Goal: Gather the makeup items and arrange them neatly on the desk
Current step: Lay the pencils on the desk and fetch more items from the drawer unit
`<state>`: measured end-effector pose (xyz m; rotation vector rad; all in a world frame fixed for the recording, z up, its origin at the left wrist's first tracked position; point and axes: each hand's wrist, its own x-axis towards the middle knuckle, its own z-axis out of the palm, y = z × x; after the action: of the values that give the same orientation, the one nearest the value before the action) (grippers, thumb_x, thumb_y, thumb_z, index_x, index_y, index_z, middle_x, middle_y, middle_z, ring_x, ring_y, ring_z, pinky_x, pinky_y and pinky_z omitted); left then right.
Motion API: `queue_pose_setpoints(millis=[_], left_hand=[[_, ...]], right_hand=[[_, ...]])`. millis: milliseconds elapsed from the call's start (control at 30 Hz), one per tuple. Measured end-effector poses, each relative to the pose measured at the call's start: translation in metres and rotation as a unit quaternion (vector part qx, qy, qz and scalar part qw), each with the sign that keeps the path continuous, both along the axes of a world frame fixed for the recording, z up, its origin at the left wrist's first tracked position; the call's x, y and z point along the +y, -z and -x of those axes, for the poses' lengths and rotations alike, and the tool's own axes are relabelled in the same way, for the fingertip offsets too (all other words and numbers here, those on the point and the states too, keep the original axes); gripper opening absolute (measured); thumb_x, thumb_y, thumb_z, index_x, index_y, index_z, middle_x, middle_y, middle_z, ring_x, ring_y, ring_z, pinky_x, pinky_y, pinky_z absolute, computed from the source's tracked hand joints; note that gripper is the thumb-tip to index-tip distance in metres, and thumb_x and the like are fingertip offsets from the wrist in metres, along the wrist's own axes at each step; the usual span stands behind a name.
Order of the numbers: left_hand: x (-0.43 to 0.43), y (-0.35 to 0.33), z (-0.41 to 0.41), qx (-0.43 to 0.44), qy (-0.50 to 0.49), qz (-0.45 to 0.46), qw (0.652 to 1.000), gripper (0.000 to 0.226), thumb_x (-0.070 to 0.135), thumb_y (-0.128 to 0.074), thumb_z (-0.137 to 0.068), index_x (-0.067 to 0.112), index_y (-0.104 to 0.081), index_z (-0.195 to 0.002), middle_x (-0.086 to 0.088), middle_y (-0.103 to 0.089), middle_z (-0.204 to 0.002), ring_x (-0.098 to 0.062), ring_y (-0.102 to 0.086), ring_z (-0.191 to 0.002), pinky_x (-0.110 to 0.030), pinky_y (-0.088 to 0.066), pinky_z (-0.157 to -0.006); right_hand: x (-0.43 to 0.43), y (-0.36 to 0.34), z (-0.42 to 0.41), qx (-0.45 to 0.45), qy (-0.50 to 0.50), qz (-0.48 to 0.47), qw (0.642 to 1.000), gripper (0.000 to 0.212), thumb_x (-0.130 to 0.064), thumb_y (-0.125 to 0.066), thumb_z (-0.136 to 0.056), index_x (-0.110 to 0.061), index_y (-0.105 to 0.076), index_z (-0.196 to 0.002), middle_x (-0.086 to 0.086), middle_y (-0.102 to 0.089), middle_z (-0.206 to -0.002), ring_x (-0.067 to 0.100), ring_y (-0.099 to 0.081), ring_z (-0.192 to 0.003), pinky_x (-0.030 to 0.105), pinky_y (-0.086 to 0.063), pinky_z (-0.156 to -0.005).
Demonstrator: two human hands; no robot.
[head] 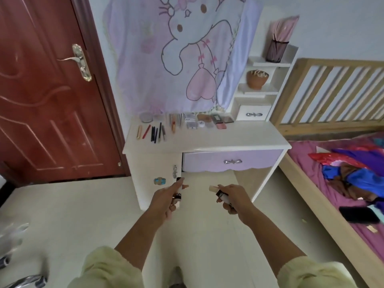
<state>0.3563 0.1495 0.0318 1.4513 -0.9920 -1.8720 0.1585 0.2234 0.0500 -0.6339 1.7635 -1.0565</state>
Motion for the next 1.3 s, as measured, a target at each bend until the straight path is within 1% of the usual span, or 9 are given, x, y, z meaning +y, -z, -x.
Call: queue_pose_setpoints(millis=[167, 367, 500, 667, 800, 900, 1033, 1167, 1300], left_hand=[[-0.112, -0.002, 0.037, -0.015, 0.019, 0.067, 0.997, 0.032, 0.043, -0.077, -0.076, 0.014, -0.077, -0.090, 0.005, -0.050, -0.072, -0.010, -0.036, -0.054, -0.019, -0.027, -0.042], [-0.200, -0.005, 0.074, -0.051, 0.012, 0.098, 0.994, 0.028, 0.034, -0.077, -0.079, 0.007, -0.073, -0.073, 0.004, -0.064, -0.066, -0.014, -0.036, -0.055, -0.022, -0.028, -0.045], [-0.247, 0.003, 0.099, -0.071, -0.003, 0.112, 0.991, 0.020, 0.030, -0.075, -0.082, 0.011, -0.076, -0.088, 0.011, -0.063, -0.057, -0.003, -0.039, -0.041, -0.014, -0.030, -0.040], [-0.313, 0.028, 0.143, -0.099, -0.034, 0.125, 0.987, 0.021, 0.028, -0.076, -0.081, 0.019, -0.076, -0.100, 0.006, -0.074, -0.078, 0.004, -0.048, -0.045, -0.009, -0.035, -0.045], [-0.359, 0.047, 0.181, -0.132, -0.048, 0.107, 0.984, 0.022, 0.034, -0.076, -0.079, 0.022, -0.076, -0.098, 0.008, -0.075, -0.077, -0.005, -0.050, -0.054, -0.013, -0.044, -0.057], [-0.388, 0.059, 0.204, -0.180, -0.051, 0.106, 0.977, 0.022, 0.038, -0.075, -0.080, 0.025, -0.076, -0.098, 0.006, -0.075, -0.078, -0.009, -0.055, -0.057, -0.023, -0.048, -0.064], [-0.415, 0.070, 0.224, -0.226, -0.048, 0.112, 0.967, 0.004, 0.036, -0.073, -0.082, 0.036, -0.069, -0.084, -0.004, -0.070, -0.072, -0.014, -0.054, -0.057, -0.026, -0.045, -0.061], [-0.431, 0.077, 0.235, -0.272, -0.022, 0.117, 0.955, 0.027, 0.033, -0.071, -0.084, 0.041, -0.053, -0.065, 0.000, -0.059, -0.066, -0.016, -0.051, -0.059, -0.026, -0.042, -0.057], [-0.444, 0.082, 0.239, -0.288, 0.000, 0.112, 0.951, 0.021, 0.033, -0.071, -0.085, 0.045, -0.056, -0.075, 0.007, -0.054, -0.062, -0.012, -0.052, -0.059, -0.020, -0.041, -0.054]], right_hand=[[-0.102, -0.006, 0.034, 0.023, 0.000, -0.018, 1.000, 0.020, -0.018, -0.054, -0.096, -0.007, -0.055, -0.080, 0.010, -0.063, -0.064, 0.015, -0.039, -0.037, 0.017, -0.024, -0.044], [-0.201, 0.004, 0.072, 0.042, 0.010, -0.006, 0.999, 0.022, -0.020, -0.057, -0.095, -0.005, -0.053, -0.080, 0.010, -0.065, -0.062, 0.016, -0.036, -0.039, 0.018, -0.024, -0.040], [-0.266, 0.017, 0.096, 0.080, -0.007, -0.016, 0.997, 0.023, -0.022, -0.057, -0.095, -0.004, -0.050, -0.083, 0.011, -0.066, -0.065, 0.017, -0.035, -0.037, 0.019, -0.026, -0.036], [-0.346, 0.035, 0.134, 0.148, -0.081, -0.030, 0.985, 0.024, -0.028, -0.064, -0.091, -0.005, -0.056, -0.091, 0.004, -0.068, -0.073, 0.011, -0.054, -0.047, 0.023, -0.037, -0.045], [-0.402, 0.049, 0.162, 0.220, -0.173, -0.031, 0.960, 0.026, -0.033, -0.056, -0.096, -0.009, -0.053, -0.089, -0.001, -0.068, -0.074, 0.008, -0.058, -0.056, 0.022, -0.044, -0.056], [-0.439, 0.062, 0.180, 0.248, -0.231, -0.039, 0.940, 0.030, -0.039, -0.050, -0.098, -0.010, -0.049, -0.089, 0.005, -0.070, -0.081, 0.017, -0.063, -0.063, 0.034, -0.051, -0.068], [-0.481, 0.075, 0.195, 0.329, -0.313, -0.061, 0.889, 0.031, -0.041, -0.043, -0.100, -0.010, -0.047, -0.099, 0.008, -0.067, -0.091, 0.026, -0.064, -0.083, 0.039, -0.050, -0.074], [-0.511, 0.084, 0.199, 0.377, -0.415, -0.073, 0.824, 0.021, -0.036, -0.039, -0.102, -0.015, -0.042, -0.104, 0.005, -0.063, -0.093, 0.024, -0.062, -0.082, 0.037, -0.049, -0.073], [-0.529, 0.089, 0.200, 0.425, -0.478, -0.069, 0.765, 0.022, -0.036, -0.038, -0.103, -0.015, -0.041, -0.107, 0.007, -0.063, -0.098, 0.026, -0.062, -0.085, 0.039, -0.051, -0.075]])
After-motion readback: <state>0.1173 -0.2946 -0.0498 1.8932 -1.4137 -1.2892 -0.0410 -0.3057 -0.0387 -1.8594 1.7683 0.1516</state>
